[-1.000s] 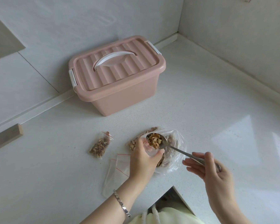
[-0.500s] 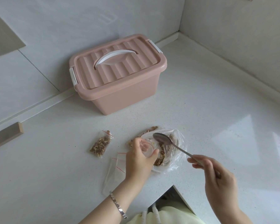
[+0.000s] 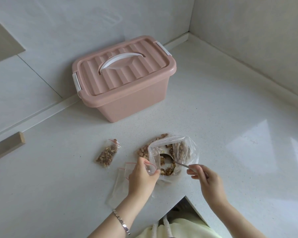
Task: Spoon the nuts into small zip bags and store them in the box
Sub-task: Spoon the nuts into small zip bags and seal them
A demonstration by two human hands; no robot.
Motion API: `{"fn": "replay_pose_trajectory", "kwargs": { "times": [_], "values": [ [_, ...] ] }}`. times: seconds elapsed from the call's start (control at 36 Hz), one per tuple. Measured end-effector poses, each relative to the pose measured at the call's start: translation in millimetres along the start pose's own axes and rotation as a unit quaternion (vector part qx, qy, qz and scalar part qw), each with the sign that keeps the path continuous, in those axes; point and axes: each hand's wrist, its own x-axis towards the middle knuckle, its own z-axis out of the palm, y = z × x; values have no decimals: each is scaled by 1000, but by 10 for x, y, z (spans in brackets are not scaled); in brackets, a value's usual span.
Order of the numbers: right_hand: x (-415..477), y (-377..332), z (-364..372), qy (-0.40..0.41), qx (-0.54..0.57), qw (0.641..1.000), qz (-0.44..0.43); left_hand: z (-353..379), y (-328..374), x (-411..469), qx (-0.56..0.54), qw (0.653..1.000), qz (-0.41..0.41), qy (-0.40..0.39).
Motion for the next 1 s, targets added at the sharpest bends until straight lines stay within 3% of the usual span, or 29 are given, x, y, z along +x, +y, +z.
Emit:
{"fn": "replay_pose_trajectory", "kwargs": {
  "times": [0.22, 0.42, 0.67, 1.0],
  "values": [
    [-69, 78, -20, -24, 95, 989, 107, 29, 33, 17, -4, 999, -13, -30],
    [-51, 42, -64, 0, 217, 947, 236, 14, 41, 8, -17, 1000, -10, -16],
    [-66, -27, -251, 38, 260, 941, 215, -16, 36, -62, -50, 992, 68, 96],
    [-151, -472, -383, 57, 339, 931, 122, 66, 288, -37, -51, 996, 67, 5]
  ]
}}
